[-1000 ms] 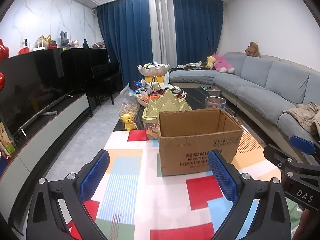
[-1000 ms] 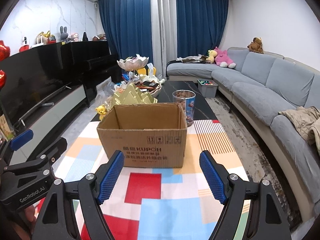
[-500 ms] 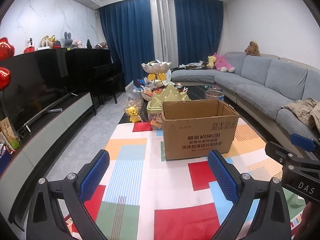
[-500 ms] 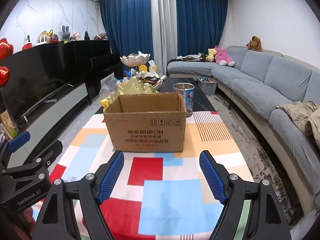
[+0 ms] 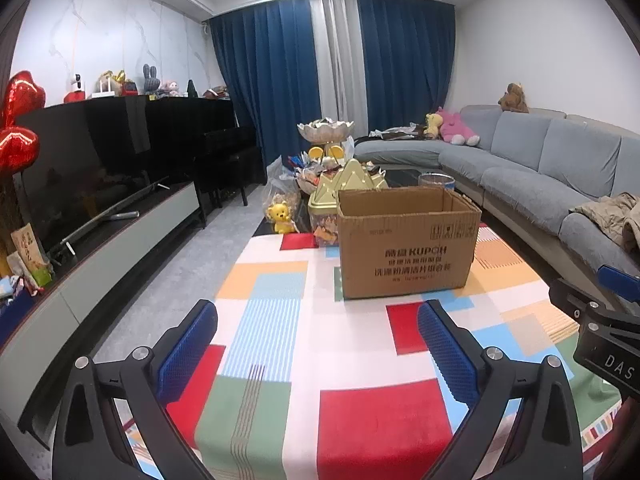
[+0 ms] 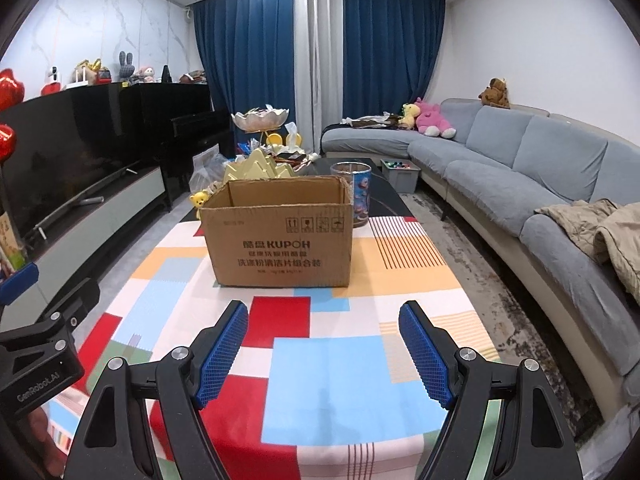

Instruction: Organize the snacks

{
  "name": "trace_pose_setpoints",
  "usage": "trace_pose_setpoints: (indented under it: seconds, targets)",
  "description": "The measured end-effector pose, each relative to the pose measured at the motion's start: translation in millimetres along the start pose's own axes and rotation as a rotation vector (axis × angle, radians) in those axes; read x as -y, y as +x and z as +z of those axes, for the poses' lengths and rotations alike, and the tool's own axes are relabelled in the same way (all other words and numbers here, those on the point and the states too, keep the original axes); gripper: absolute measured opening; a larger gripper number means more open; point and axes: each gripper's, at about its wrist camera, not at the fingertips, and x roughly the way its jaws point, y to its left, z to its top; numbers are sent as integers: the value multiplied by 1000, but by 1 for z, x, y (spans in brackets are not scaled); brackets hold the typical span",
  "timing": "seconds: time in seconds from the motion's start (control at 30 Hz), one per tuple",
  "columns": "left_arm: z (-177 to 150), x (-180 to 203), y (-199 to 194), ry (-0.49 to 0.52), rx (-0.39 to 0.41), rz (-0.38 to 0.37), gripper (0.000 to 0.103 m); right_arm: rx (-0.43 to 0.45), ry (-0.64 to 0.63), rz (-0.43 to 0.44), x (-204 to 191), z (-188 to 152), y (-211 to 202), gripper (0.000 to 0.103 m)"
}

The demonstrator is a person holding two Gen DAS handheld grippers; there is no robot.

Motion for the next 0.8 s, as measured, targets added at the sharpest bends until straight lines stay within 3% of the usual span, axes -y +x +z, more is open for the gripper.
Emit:
trace_pose_setpoints:
  seconds: [0.33, 0.8]
  targets:
    - [-26, -3, -14, -12, 5, 41, 102, 14, 28, -4, 2, -30, -13, 79]
    - [-35, -6, -25, -21, 15, 62, 103, 37, 44, -31, 7, -37, -21, 79]
